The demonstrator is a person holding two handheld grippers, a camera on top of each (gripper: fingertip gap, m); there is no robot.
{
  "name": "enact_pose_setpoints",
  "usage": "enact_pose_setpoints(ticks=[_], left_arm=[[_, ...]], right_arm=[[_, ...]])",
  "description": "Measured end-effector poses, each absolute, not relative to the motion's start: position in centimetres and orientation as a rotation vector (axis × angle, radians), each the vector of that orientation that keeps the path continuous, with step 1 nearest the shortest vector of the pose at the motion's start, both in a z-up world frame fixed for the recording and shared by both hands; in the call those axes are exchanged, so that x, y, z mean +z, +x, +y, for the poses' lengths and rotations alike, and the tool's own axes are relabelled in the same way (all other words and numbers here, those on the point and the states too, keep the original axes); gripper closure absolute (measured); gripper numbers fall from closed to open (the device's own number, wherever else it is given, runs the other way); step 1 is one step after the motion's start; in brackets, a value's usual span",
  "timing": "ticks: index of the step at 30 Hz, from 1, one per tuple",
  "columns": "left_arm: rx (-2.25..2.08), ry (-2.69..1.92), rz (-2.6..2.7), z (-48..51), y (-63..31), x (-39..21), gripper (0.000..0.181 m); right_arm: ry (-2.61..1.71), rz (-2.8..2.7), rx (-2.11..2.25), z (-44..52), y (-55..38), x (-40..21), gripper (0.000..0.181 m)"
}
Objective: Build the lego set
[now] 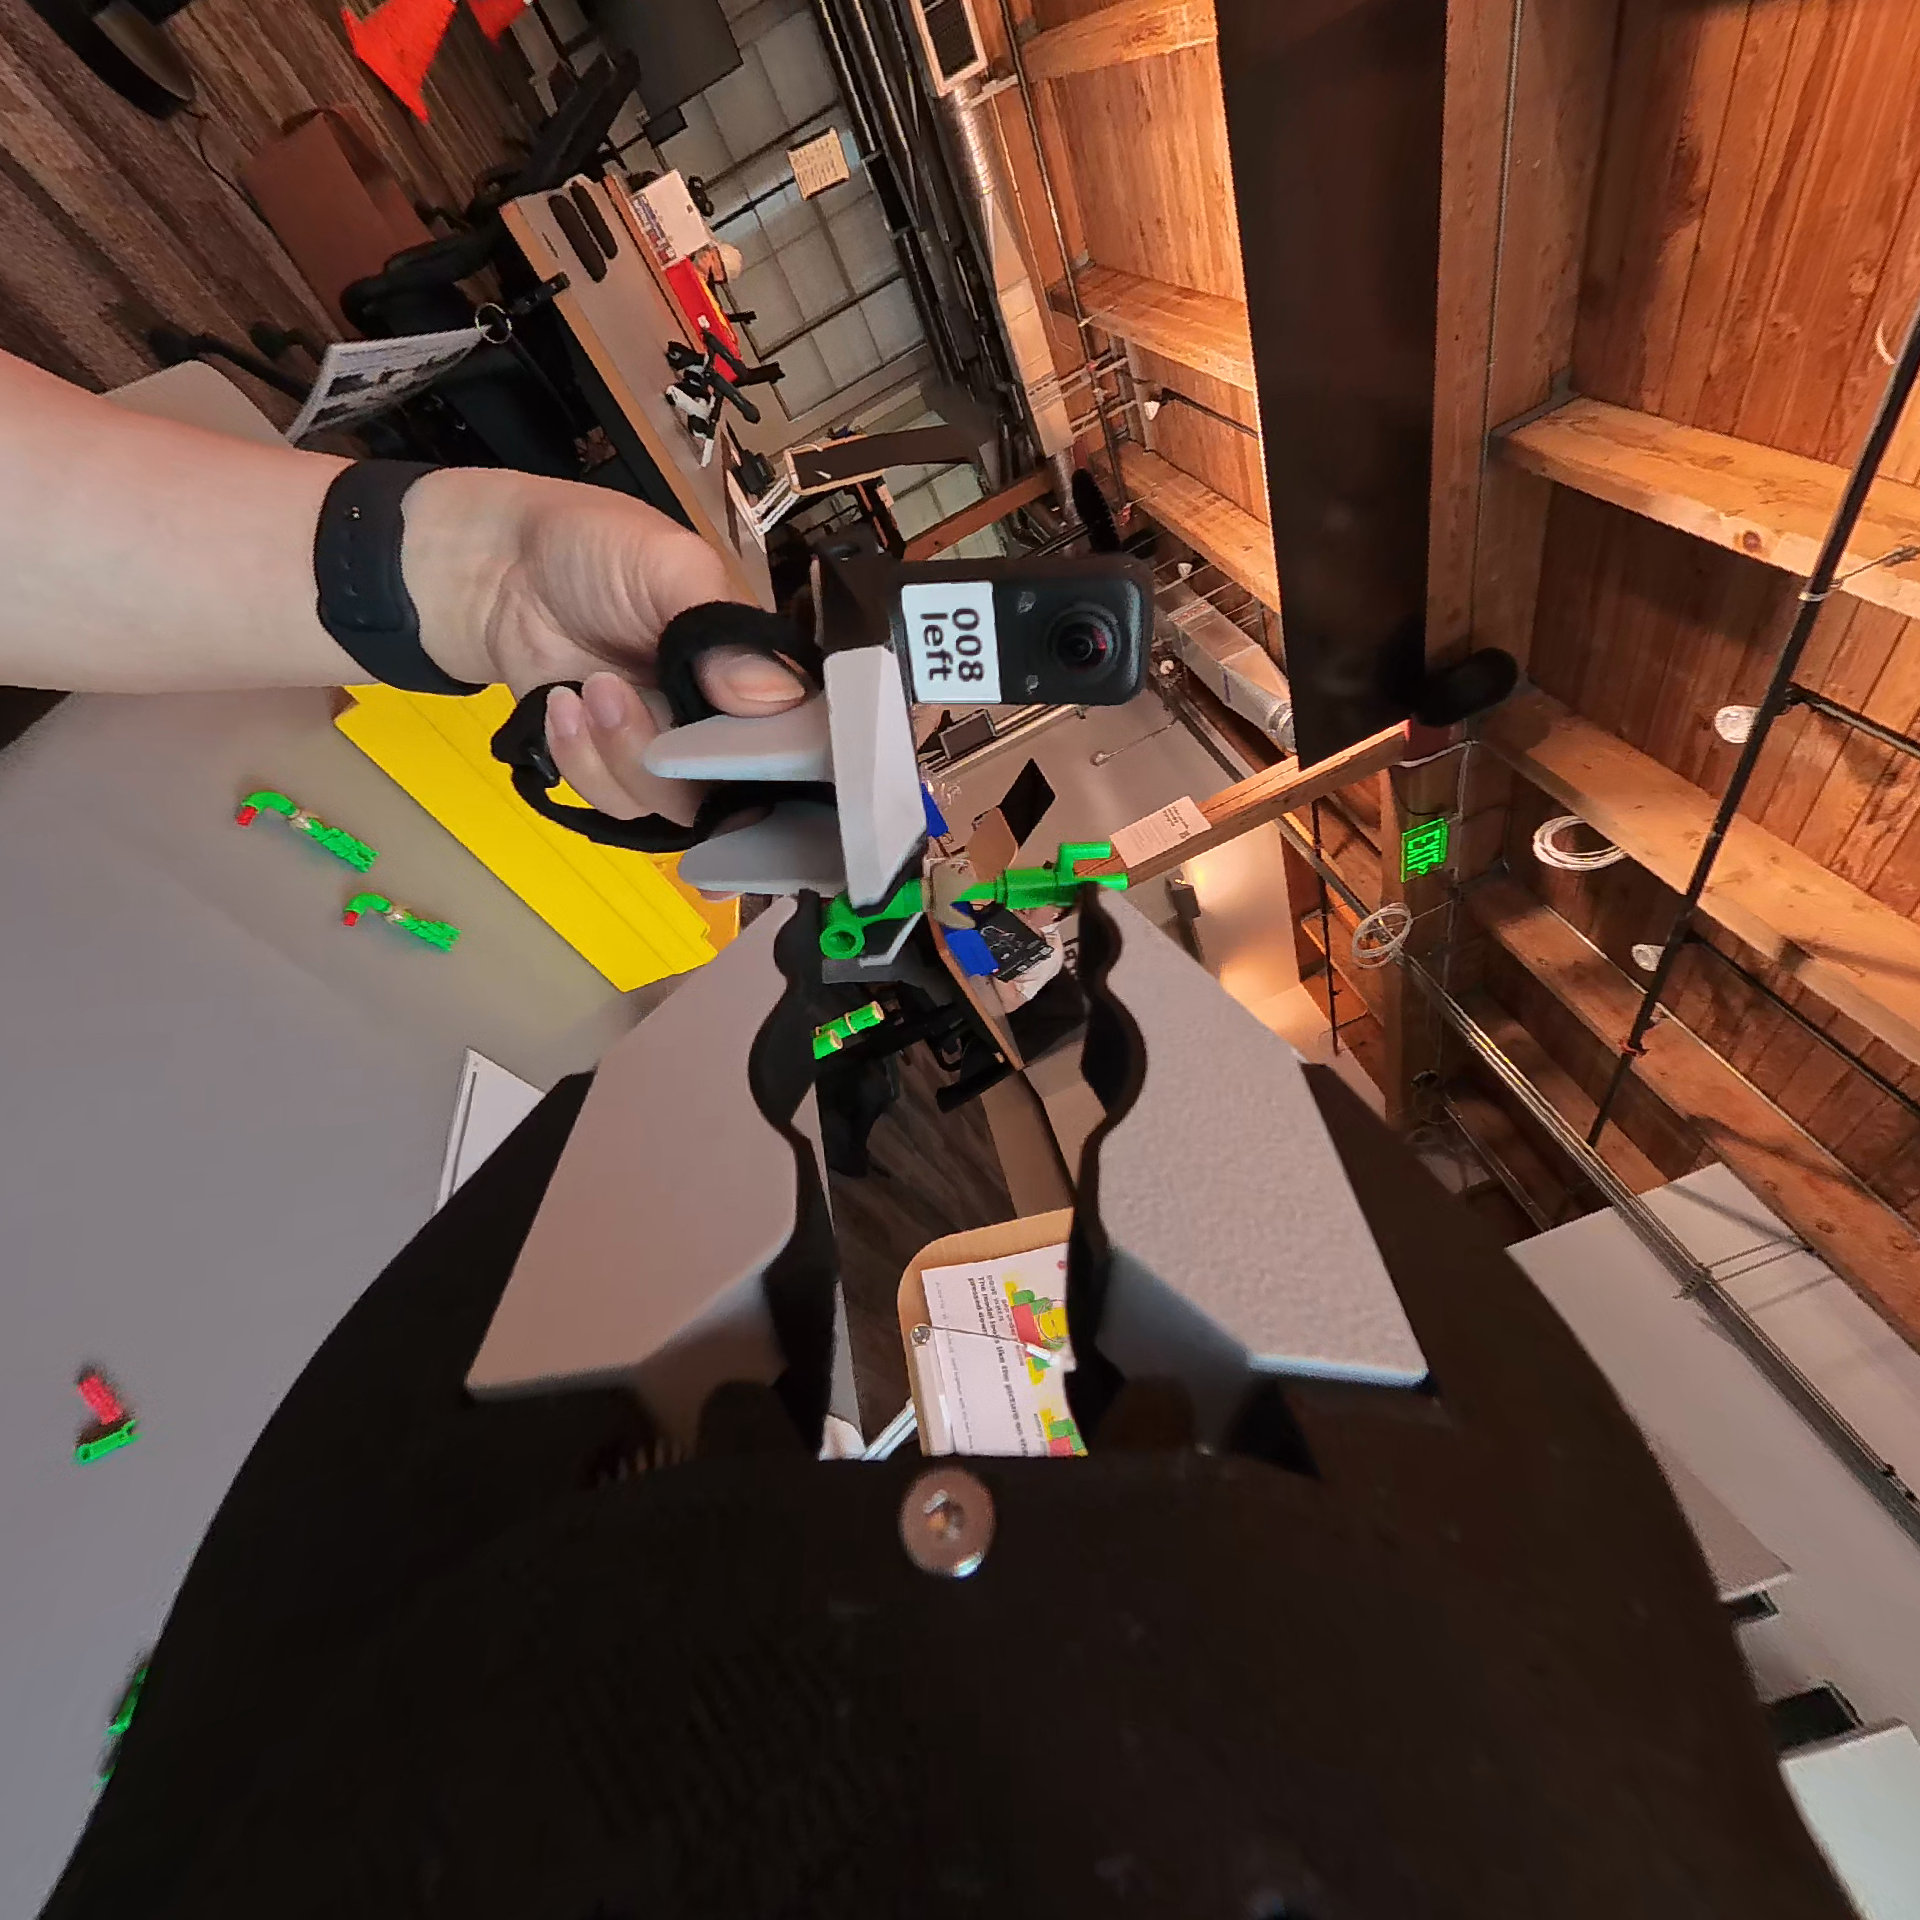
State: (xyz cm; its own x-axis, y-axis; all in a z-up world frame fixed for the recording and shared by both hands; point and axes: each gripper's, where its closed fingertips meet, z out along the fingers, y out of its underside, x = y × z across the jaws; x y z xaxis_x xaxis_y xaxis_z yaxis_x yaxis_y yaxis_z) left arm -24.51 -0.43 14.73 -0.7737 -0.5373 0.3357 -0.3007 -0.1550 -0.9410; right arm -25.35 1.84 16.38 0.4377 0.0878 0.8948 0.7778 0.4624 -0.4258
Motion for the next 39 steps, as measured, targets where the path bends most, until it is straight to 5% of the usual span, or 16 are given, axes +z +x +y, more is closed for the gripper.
enact_pose_setpoints(ticks=[25, 26, 33, 39], left_arm=[[-2.038, -0.998, 1.947, -0.5, -24.2, 14.2, 0.175], [-2.043, -0.999, 1.939, -0.5, -24.2, 14.2, 0.174], [-2.061, -1.004, 1.919, 0.4, -24.3, 14.5, 0.175], [-2.052, -1.013, 1.961, 0.2, -24.4, 14.0, 0.175]], right_arm=[[-1.043, -1.077, -0.51, 1.6, -25.2, 15.6, 0.137], [-1.054, -1.131, -0.496, 1.4, -25.5, 14.9, 0.158], [-1.08, -1.078, -0.535, 2.5, -25.4, 15.2, 0.156], [-1.052, -1.041, -0.526, 2.6, -25.2, 15.8, 0.129]])
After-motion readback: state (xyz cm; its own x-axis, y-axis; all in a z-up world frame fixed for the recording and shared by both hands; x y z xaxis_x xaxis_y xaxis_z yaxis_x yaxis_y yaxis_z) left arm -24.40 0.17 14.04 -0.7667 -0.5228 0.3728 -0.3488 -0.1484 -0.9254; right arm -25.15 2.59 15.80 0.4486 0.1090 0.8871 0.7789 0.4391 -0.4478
